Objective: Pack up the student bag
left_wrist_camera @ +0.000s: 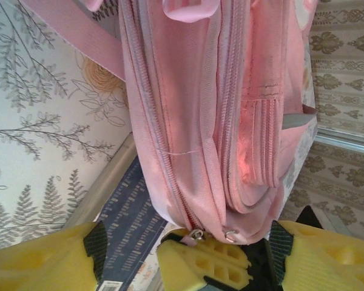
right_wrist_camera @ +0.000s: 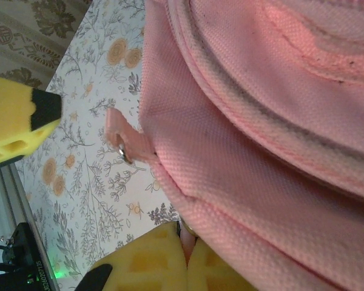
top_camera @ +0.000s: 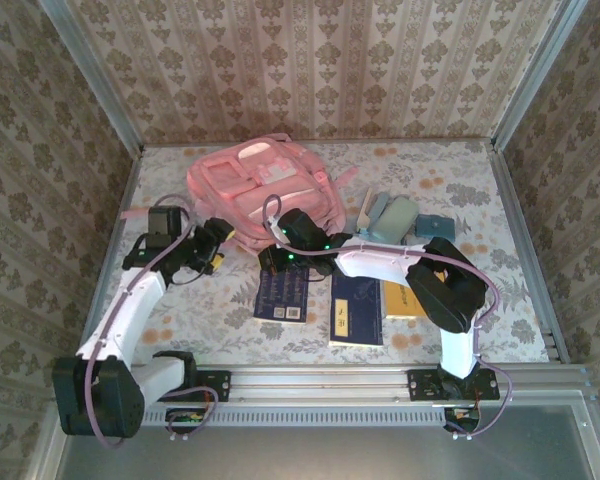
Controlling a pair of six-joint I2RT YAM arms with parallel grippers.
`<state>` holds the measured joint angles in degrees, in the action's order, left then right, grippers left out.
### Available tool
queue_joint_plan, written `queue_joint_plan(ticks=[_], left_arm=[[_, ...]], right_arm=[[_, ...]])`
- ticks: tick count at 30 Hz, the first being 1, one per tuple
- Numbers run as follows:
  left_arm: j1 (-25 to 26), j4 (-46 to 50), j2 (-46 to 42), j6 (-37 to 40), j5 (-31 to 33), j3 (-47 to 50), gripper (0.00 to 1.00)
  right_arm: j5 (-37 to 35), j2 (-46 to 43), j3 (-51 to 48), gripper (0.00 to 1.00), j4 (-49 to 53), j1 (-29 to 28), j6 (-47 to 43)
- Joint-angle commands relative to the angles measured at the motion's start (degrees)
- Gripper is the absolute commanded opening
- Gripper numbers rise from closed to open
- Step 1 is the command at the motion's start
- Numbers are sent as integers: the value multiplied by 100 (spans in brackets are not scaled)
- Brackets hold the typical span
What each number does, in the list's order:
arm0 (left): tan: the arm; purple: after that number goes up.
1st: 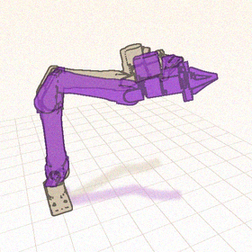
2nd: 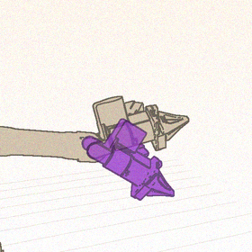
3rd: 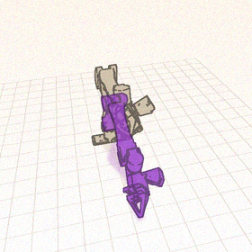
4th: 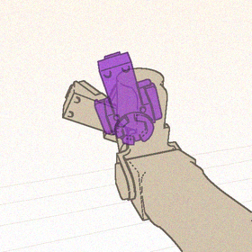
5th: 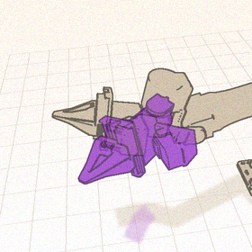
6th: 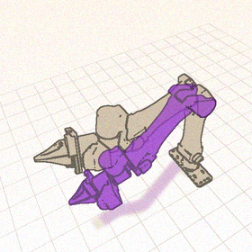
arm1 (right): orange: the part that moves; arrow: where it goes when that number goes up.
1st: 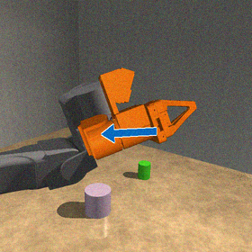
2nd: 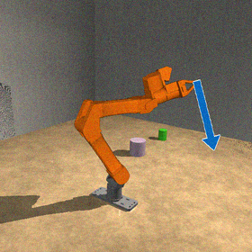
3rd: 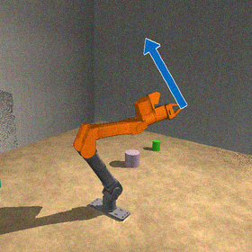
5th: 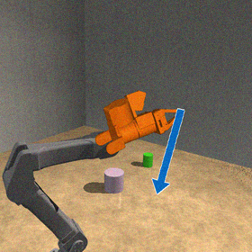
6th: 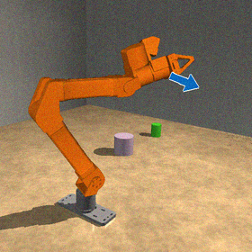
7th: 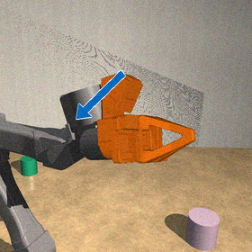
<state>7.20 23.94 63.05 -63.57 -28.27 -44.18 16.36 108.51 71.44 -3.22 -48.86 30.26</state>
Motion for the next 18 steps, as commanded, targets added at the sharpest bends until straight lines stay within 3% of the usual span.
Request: queue_joint_plan(ticks=[1,8,11,14,18], left_arm=[[129,-492,280,-200,-20,51,71],[454,-1095,776,-349,67,-79,64],[547,-1299,964,-360,100,-149,57],[589,-1326,1142,-284,186,-231,43],[598,-1444,1202,-240,299,-169,14]], right_arm=[[332,64,151,0,-300,-124,0],[323,100,199,0,-226,-180,-54],[293,91,195,0,-164,-197,-86],[193,33,153,0,-113,-197,-88],[-69,-102,48,0,44,-202,-64]])
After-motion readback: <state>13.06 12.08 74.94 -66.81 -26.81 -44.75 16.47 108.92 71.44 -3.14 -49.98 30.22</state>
